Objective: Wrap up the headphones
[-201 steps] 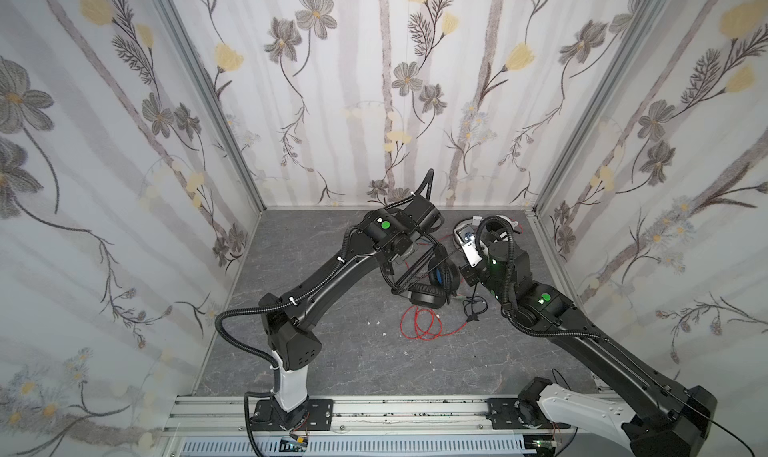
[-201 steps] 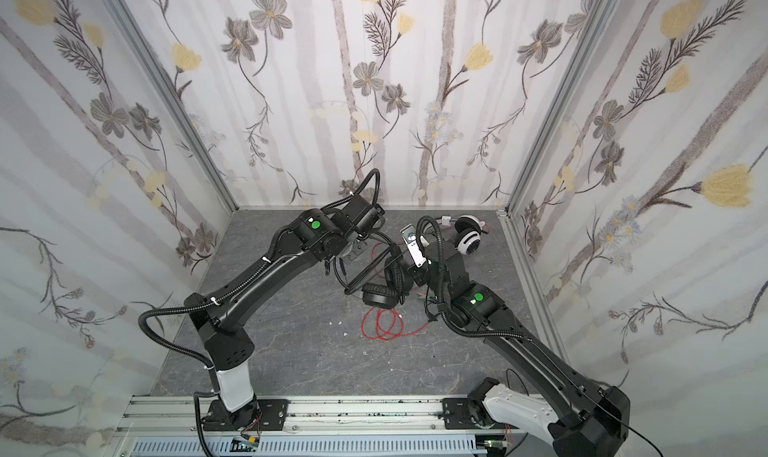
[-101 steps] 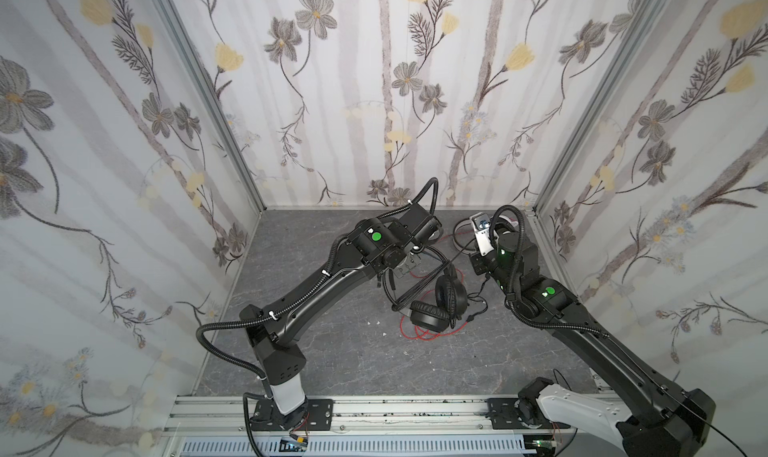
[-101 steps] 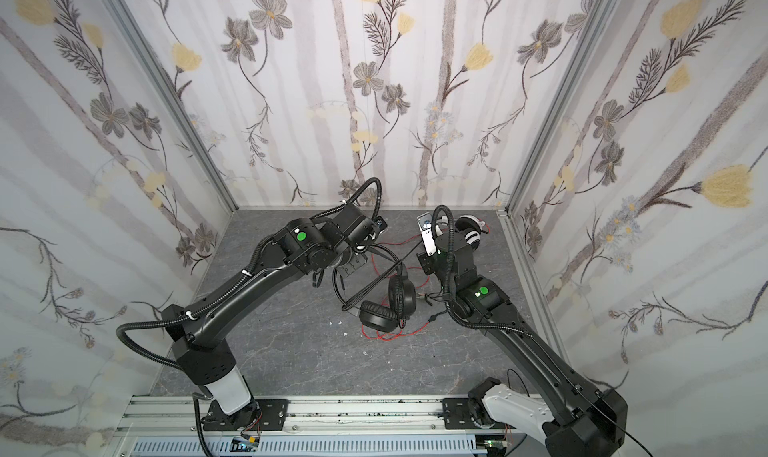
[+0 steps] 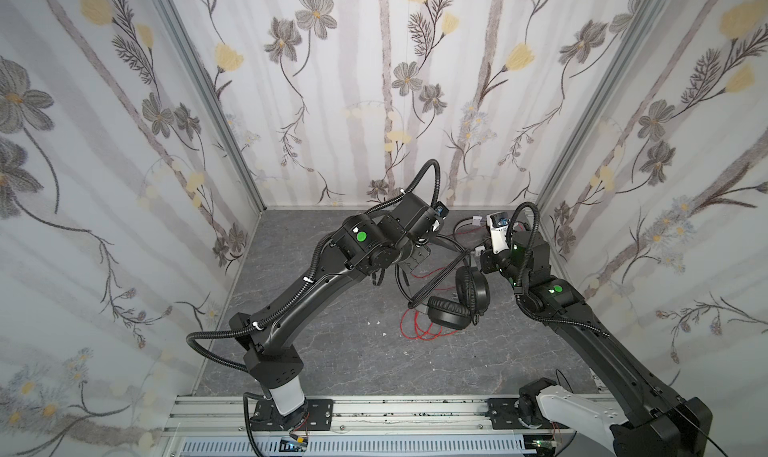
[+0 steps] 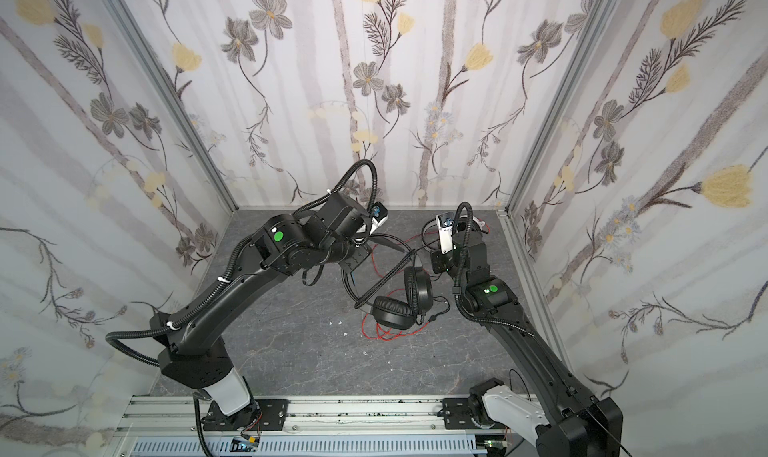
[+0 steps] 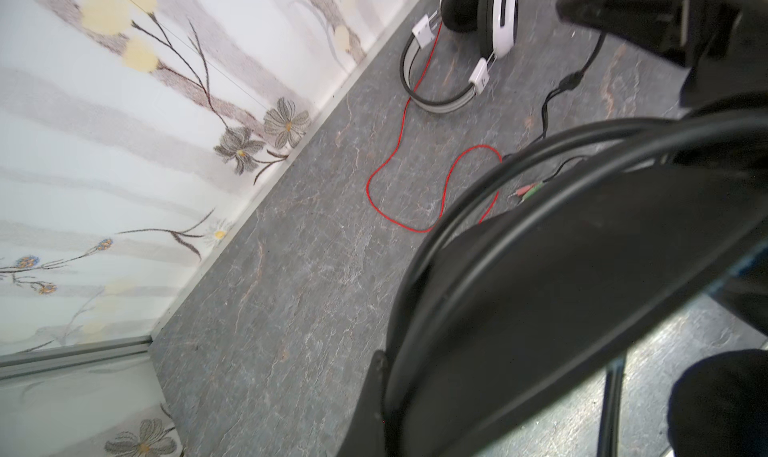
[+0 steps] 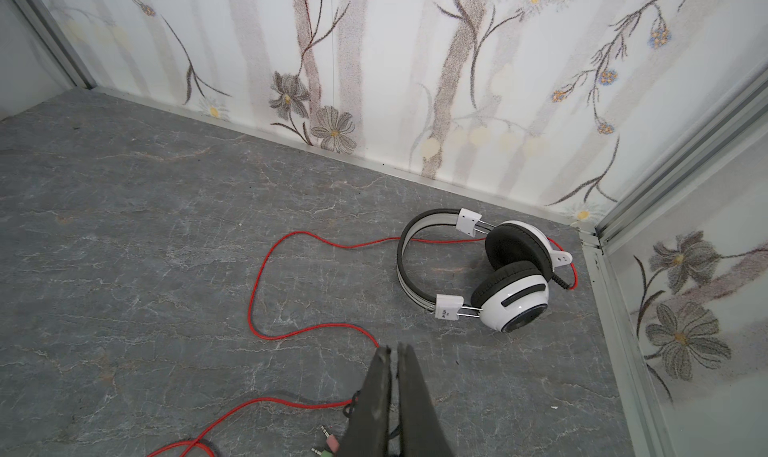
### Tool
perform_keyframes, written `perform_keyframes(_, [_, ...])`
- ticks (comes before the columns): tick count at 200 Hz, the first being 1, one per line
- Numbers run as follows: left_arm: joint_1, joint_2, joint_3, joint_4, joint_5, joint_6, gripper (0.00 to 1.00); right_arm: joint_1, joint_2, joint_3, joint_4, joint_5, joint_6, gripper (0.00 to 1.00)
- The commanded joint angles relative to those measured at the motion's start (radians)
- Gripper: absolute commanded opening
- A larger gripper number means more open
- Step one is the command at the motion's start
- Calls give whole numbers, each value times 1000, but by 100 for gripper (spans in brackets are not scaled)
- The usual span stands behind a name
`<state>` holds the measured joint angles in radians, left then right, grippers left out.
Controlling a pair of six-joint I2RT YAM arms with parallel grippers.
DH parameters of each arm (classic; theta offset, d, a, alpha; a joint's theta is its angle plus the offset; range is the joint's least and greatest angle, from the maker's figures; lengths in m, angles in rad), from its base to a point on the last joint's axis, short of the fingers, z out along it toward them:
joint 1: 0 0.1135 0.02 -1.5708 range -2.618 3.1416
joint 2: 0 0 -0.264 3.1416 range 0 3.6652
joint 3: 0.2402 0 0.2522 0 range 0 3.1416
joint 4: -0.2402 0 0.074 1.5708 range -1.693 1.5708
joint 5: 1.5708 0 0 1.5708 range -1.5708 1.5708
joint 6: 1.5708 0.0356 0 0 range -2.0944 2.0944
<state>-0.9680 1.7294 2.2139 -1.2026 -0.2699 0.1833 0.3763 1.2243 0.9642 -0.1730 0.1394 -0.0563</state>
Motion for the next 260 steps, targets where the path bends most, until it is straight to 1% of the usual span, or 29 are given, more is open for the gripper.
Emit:
perform_keyframes(1, [-3,7,76,10,71,-33,0,-12,-22,-11,65,-66,36,10])
perform_keyframes(25, [-1,29,162,8,96,-49,0,-14,-61,-39,125,-161,48,12])
perform_keyframes(58, [0,49,241,33,137,-74,0,-16,-101,-82,205,-308,73,17])
perform_keyframes(104, [0,57,306,55,157,-112,0,-16,-130,-114,259,-383,95,26])
perform_keyframes(120, [2,55,316,73,161,-131,0,-16,-139,-131,279,-413,104,33])
perform_keyframes(138, [3,55,328,85,139,-151,0,-16,-151,-153,297,-448,115,46])
perform_keyframes(162, [4,49,329,94,127,-168,0,-16,-171,-184,317,-466,126,57])
perform_keyframes(172, [7,45,331,99,127,-179,0,-17,-178,-196,320,-470,126,60])
perform_keyframes(193, [12,38,332,112,122,-192,0,-18,-193,-208,323,-476,123,64])
perform_keyframes(196, [13,36,332,112,121,-194,0,-17,-193,-237,324,-479,124,64])
perform_keyframes(209, [20,33,334,112,121,-197,0,-17,-199,-257,336,-506,124,68])
perform_keyframes(218, [22,33,334,112,123,-200,0,-17,-200,-267,343,-529,122,75])
perform_keyframes(230, [26,34,335,117,126,-206,0,-15,-200,-280,349,-563,108,92])
perform_keyframes(238, [29,32,334,123,128,-209,0,-13,-200,-287,349,-561,107,94])
perform_keyframes(260, [33,28,334,132,135,-223,0,-13,-211,-306,362,-556,111,94])
